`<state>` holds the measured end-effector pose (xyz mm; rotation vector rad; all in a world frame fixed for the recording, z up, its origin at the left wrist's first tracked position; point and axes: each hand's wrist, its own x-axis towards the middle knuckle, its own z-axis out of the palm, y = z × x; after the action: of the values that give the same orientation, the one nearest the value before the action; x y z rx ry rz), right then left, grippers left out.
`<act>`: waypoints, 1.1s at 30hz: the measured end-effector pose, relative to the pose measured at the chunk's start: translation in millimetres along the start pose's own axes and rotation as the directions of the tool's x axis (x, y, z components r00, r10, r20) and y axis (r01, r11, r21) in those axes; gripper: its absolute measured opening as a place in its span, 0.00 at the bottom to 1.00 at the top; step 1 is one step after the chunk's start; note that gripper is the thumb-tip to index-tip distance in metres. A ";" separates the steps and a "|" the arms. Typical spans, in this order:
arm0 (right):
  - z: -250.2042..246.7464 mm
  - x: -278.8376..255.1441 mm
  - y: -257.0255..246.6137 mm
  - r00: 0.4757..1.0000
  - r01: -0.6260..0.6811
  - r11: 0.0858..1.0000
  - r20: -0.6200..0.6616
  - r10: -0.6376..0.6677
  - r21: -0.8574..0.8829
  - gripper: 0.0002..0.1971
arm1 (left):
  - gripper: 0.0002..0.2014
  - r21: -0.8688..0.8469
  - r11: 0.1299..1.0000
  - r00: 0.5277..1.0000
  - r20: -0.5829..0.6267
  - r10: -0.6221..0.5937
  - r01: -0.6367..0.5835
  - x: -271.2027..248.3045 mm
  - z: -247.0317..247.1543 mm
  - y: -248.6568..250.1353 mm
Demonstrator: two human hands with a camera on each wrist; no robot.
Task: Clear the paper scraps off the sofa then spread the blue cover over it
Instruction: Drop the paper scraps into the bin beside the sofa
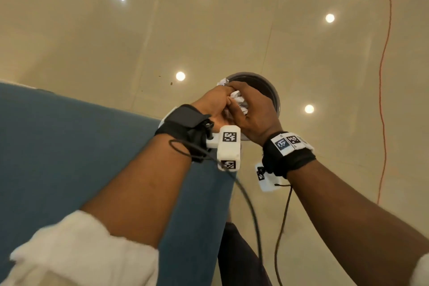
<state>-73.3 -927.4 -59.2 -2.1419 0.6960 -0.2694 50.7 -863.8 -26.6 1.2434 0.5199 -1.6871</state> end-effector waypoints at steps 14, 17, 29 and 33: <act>19.2 2.5 136.0 0.725 -0.683 0.707 0.054 0.686 0.181 0.20 | 0.18 0.948 0.317 0.956 -0.059 0.286 -0.036 136.5 -2.0 -32.3; 29.7 7.2 141.4 0.649 -0.735 0.580 0.117 0.752 0.352 0.18 | 0.19 0.769 0.634 0.945 -0.146 0.293 -0.078 139.0 -0.1 -31.6; 28.4 -5.1 122.2 0.581 -0.749 0.499 0.071 0.811 0.436 0.10 | 0.07 0.563 0.812 0.917 -0.227 0.330 -0.153 81.7 -8.3 -23.3; 10.8 3.6 76.5 0.668 -0.685 0.602 0.025 0.743 0.410 0.09 | 0.15 0.448 0.875 0.925 -0.221 0.308 -0.185 34.0 -19.8 -22.6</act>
<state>-95.2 -959.6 -126.0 -1.3173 1.4116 -0.1052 39.7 -852.7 -69.2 1.8057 0.1467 -1.4449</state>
